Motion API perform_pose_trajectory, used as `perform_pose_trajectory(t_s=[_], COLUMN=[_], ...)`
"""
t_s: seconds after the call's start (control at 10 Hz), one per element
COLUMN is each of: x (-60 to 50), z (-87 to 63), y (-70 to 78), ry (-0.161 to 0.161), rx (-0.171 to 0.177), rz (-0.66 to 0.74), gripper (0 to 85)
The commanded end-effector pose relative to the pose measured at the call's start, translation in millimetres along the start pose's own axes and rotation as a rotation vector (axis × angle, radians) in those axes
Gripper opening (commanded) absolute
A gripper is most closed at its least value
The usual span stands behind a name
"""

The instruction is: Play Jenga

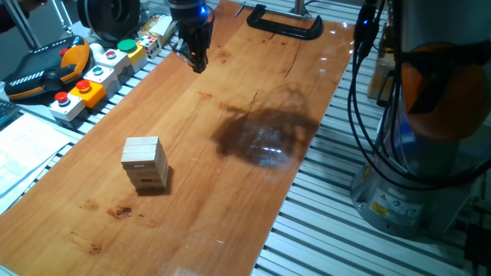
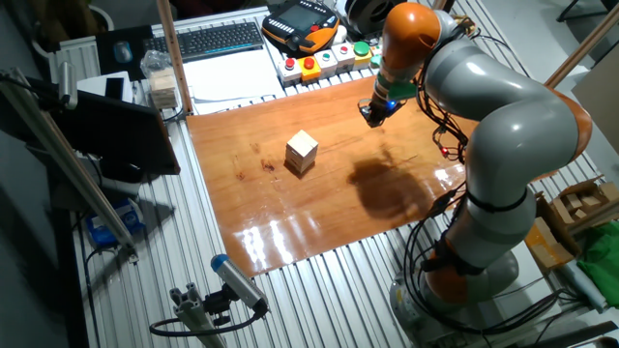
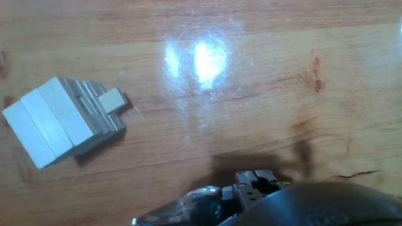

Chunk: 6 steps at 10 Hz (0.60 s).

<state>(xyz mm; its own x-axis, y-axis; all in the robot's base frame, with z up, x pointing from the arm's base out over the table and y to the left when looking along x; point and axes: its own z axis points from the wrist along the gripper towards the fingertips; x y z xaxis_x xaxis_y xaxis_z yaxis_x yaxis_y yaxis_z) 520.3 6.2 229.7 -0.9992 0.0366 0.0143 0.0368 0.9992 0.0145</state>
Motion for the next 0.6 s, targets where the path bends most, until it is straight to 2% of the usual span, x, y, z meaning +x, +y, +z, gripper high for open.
perform_pose_trajectory(t_s=[0.0,0.2,0.5], x=[-2.2,-8.3,-25.3], z=[3.8,11.3,24.6], y=[3.5,12.2,31.5], ry=[0.0,-0.015,-0.011], rx=[0.0,0.014,0.067], rz=[0.009,0.015,0.011], gripper=[0.7,0.7,0.7])
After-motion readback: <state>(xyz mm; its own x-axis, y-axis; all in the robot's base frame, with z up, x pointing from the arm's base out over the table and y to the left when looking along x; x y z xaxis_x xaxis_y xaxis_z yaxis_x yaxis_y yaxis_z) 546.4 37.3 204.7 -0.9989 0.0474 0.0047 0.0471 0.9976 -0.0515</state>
